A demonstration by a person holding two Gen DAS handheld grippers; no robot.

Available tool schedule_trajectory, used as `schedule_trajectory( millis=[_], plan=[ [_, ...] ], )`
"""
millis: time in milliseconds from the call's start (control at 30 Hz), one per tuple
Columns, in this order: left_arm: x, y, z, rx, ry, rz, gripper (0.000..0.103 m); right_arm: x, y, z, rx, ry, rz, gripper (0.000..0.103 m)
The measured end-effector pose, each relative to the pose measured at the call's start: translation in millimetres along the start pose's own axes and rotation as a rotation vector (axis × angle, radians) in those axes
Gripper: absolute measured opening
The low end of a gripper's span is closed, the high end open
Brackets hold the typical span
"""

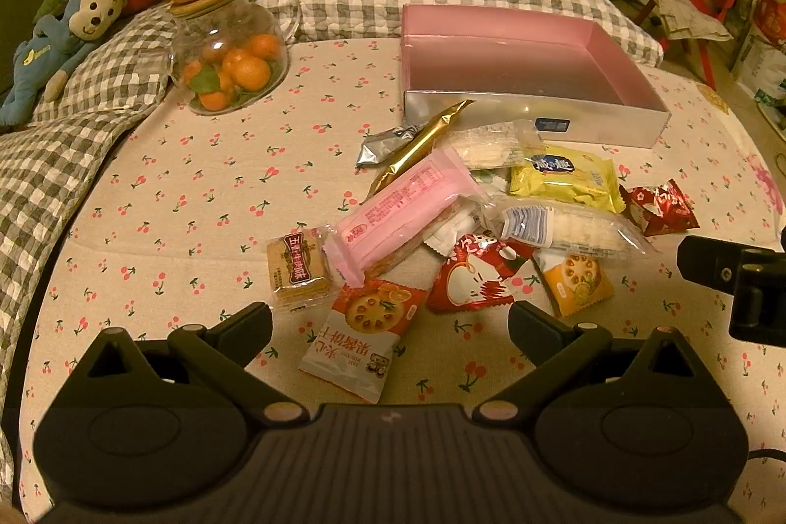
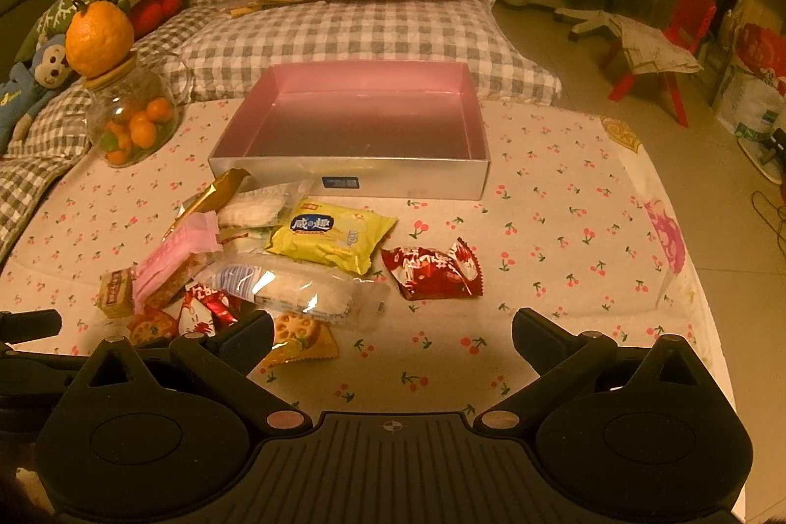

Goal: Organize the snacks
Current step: 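Move left tool toward pink packet while right tool approaches red snack bag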

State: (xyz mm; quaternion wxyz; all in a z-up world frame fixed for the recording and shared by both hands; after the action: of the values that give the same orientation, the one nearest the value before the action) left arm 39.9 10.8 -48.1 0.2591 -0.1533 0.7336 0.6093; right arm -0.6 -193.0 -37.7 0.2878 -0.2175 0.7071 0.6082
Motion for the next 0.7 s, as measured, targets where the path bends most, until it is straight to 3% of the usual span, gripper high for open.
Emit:
schedule_trajectory(
  millis=[700],
  plan=[
    [-0.4,0.6,-0.4,-0.007,-0.004,-0.007,0.103,2.6,-1.6,0.9,0.01,0.0,0.005,0.103]
  ],
)
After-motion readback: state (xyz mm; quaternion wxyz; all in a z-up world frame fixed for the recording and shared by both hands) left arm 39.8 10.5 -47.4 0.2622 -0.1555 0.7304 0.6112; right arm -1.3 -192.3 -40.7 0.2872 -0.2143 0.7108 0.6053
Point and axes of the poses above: each gripper's, at about its wrist camera, not at the fingertips, and y roughly against the way its jaws point, z to its left, x to its underside, the point moved 7 cm from there along -y, roughly the way its jaws point, and after that the axes turned 13 degrees about x, right-handed, at the moved point
